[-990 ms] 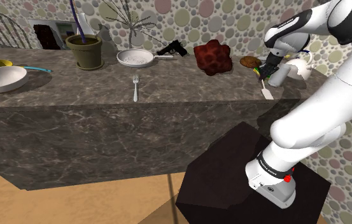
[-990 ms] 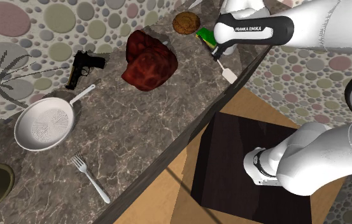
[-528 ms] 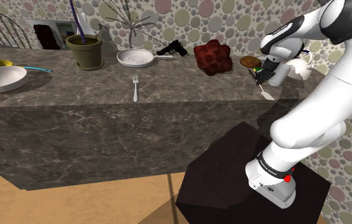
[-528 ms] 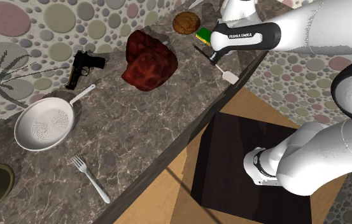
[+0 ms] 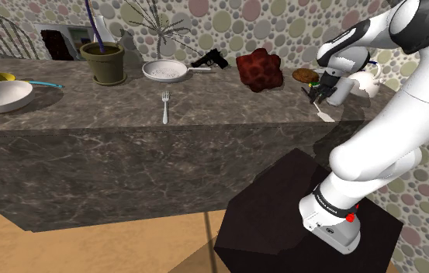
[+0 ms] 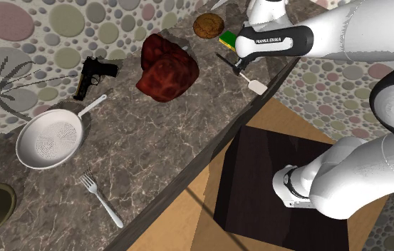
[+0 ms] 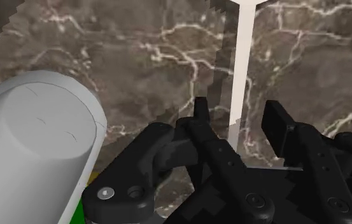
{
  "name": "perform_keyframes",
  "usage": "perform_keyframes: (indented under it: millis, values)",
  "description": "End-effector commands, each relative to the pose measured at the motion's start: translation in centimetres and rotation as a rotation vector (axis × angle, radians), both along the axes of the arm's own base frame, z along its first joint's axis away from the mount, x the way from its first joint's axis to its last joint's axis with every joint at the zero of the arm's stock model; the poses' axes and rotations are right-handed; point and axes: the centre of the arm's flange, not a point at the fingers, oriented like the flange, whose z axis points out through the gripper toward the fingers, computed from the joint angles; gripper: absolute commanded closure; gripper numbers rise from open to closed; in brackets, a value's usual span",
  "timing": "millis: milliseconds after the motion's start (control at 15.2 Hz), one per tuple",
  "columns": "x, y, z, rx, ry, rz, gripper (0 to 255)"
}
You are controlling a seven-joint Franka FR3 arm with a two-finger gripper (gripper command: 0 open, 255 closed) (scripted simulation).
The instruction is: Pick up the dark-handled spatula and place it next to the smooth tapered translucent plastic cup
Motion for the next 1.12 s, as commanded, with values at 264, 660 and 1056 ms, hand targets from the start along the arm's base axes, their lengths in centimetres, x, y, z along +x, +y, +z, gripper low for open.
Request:
perform_keyframes:
  millis: [264,660,1056]
  values:
    - [0.0,0.0,0.0,0.0,0.0,0.0,0]
    - [-0.3,0.2,5.0,0.0,0.0,0.0,0]
    - [-0.3,0.2,5.0,0.0,0.0,0.0,0]
